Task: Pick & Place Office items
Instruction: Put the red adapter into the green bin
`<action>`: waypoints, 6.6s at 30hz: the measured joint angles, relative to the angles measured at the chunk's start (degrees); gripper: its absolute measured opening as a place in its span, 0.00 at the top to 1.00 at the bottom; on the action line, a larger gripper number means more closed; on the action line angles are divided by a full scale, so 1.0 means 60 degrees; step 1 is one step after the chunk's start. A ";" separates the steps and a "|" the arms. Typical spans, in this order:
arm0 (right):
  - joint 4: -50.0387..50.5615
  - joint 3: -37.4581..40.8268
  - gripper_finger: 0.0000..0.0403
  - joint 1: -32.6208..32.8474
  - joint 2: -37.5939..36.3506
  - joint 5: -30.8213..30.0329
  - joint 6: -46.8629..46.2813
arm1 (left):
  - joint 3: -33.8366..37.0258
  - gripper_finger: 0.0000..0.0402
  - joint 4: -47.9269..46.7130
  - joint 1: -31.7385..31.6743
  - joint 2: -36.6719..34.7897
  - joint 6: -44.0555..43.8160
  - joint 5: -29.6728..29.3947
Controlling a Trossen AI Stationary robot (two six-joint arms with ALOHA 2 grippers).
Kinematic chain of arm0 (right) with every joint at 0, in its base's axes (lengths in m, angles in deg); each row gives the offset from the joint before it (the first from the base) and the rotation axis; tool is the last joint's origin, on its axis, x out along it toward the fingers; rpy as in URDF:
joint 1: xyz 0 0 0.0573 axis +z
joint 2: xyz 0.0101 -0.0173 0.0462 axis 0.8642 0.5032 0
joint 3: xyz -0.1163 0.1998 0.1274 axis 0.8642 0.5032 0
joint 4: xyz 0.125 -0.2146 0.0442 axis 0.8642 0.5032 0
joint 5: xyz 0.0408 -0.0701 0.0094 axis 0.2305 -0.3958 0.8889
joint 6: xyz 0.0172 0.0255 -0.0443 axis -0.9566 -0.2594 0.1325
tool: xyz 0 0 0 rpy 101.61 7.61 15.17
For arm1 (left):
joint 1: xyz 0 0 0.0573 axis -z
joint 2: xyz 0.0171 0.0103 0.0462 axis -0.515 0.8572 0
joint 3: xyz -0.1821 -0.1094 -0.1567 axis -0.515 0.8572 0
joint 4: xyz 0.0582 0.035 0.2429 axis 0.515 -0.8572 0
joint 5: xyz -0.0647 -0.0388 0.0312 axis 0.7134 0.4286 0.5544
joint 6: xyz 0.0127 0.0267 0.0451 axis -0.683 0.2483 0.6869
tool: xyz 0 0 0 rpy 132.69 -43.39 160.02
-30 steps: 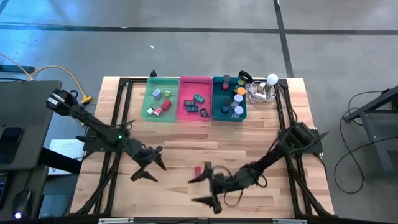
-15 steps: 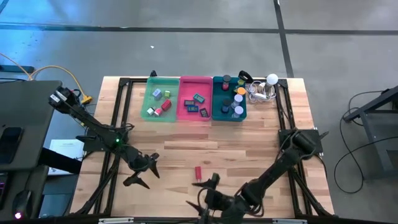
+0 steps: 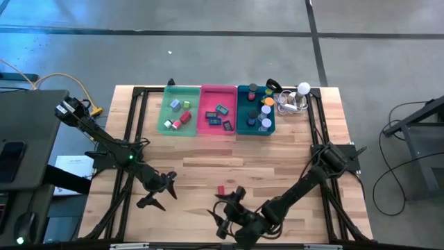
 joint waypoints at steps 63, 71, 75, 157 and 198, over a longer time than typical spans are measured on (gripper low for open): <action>-0.0384 0.0004 0.42 -0.2769 -0.0066 0.9537 -0.3305 | 0.0000 0.27 -0.0543 0.0034 0.0000 0.0188 0.0727; -0.1110 0.0004 0.42 -0.2751 -0.0066 0.9240 -0.2787 | 0.0000 0.27 -0.0592 0.0034 0.0000 0.0199 0.0725; -0.1272 0.0004 0.42 -0.2729 -0.0066 0.8528 -0.2468 | 0.0000 0.27 -0.0604 0.0036 0.0001 0.0204 0.0725; 0.3976 0.0005 0.14 -0.1289 -0.2324 0.4852 -0.4129 | 0.0000 0.27 -0.0882 -0.0385 0.0004 0.0144 0.1421; 0.4525 0.0004 0.22 -0.2554 0.0220 0.7849 -0.6493 | 0.0004 0.27 -0.1034 -0.0265 0.0004 0.0150 0.1370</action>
